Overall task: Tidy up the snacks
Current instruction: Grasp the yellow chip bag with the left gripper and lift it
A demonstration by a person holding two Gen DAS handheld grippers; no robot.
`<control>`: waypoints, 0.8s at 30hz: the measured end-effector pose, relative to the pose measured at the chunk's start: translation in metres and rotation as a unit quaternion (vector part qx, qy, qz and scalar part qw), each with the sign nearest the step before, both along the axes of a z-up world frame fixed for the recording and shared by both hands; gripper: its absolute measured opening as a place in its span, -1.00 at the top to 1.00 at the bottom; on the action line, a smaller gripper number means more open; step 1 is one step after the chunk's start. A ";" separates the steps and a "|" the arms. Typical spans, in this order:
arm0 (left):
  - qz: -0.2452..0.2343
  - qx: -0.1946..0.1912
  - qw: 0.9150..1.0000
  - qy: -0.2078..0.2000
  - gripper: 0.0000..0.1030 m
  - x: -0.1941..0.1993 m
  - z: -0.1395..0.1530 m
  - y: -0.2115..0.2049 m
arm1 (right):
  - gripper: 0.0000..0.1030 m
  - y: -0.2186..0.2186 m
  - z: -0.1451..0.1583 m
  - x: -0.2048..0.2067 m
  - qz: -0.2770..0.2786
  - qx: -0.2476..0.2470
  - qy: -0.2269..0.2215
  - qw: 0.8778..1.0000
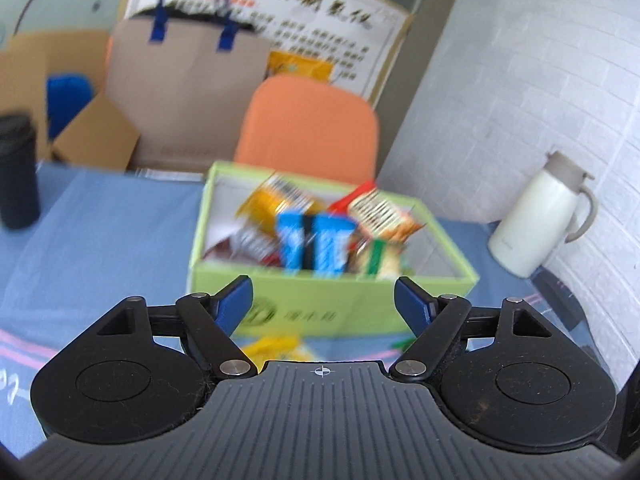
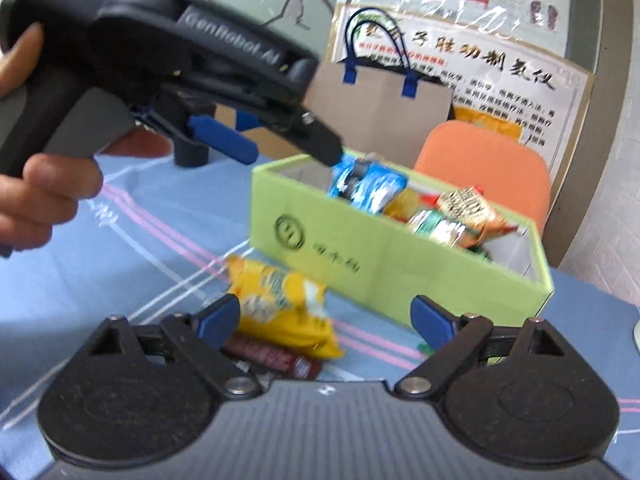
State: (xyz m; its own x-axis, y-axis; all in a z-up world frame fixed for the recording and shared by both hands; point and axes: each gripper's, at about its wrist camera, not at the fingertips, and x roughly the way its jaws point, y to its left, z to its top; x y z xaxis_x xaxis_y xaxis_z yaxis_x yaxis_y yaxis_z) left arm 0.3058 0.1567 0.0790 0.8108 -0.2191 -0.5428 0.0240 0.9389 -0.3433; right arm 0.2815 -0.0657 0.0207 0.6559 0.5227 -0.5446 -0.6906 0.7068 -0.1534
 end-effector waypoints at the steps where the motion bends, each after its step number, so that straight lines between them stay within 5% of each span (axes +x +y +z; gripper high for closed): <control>1: 0.007 -0.013 1.000 0.013 -0.27 -0.001 -0.008 0.007 | -0.79 0.000 -0.003 -0.004 0.005 0.001 0.003 1.000; 8: 0.027 -0.100 0.991 0.079 -0.25 -0.001 -0.050 0.038 | -0.79 0.016 -0.017 0.012 0.026 0.017 0.040 0.999; 11: 0.016 -0.104 0.990 0.099 -0.22 0.008 -0.061 0.031 | -0.78 0.029 -0.028 0.033 0.024 0.033 0.100 0.994; 14: 0.007 -0.104 0.988 0.116 0.03 0.017 -0.070 0.024 | -0.78 0.043 -0.034 0.042 0.021 0.026 0.118 0.992; 19: 0.002 -0.105 0.987 0.121 0.57 0.001 -0.076 0.027 | -0.80 0.055 -0.027 0.011 0.043 0.026 0.091 0.995; 24: 0.010 -0.119 0.987 0.112 0.56 -0.052 -0.080 0.033 | -0.80 0.057 -0.025 -0.043 0.066 0.027 0.072 0.995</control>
